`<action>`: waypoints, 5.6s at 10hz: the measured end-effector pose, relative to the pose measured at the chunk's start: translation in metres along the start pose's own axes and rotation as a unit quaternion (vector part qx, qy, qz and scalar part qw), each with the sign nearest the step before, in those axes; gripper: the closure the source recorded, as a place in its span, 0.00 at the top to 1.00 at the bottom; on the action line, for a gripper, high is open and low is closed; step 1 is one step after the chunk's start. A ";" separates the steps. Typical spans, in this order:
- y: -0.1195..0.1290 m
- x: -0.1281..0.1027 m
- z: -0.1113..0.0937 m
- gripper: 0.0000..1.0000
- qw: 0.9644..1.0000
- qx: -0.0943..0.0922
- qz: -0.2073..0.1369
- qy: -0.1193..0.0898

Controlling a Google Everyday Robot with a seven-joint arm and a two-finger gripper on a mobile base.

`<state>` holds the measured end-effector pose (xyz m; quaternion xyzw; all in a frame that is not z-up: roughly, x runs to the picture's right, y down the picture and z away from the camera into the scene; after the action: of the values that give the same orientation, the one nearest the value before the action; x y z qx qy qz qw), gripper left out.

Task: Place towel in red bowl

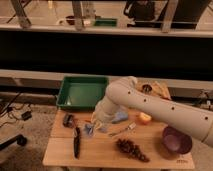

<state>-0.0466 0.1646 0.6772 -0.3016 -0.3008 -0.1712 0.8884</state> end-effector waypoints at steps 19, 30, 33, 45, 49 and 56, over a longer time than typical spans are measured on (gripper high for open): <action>0.034 0.189 -0.095 0.13 0.971 0.136 0.183 0.064; 0.045 0.243 -0.123 0.13 0.952 0.174 0.239 0.084; 0.050 0.276 -0.139 0.13 0.938 0.194 0.269 0.096; 0.073 0.412 -0.183 0.13 0.877 0.250 0.378 0.159; 0.063 0.424 -0.181 0.13 0.873 0.247 0.387 0.163; 0.064 0.425 -0.181 0.68 0.873 0.247 0.388 0.163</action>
<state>0.3856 0.0452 0.8052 -0.1331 -0.0429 0.2204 0.9653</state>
